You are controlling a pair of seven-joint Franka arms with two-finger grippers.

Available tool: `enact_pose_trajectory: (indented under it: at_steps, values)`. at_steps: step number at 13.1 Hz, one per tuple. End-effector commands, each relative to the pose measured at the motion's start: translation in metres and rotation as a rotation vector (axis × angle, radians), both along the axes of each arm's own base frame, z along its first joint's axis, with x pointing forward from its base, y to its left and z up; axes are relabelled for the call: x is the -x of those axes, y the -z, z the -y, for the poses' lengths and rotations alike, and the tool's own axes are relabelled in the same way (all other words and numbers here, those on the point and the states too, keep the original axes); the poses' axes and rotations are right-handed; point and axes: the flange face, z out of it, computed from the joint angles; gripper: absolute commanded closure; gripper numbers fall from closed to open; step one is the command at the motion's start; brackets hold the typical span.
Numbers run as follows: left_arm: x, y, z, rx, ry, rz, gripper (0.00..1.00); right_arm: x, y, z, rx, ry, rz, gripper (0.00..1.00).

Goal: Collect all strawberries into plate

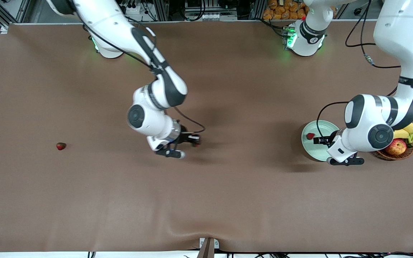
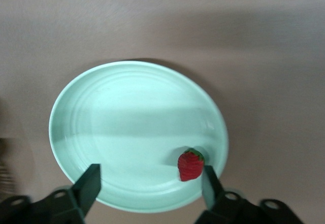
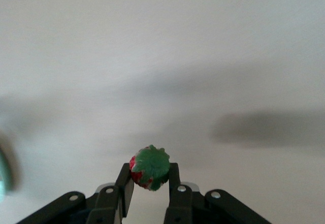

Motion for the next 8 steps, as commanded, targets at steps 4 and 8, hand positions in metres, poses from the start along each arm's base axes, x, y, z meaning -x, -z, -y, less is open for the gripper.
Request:
enact_pose_trajectory:
  at_steps: [4,8]
  values:
    - [0.026,-0.042,0.098,0.057,-0.098,-0.032,0.0,0.031,0.033,-0.098,-0.104,0.055,0.061,1.0]
    - [0.045,-0.005,0.18,0.057,-0.204,-0.035,0.0,0.038,0.041,-0.105,-0.096,0.047,0.074,0.09]
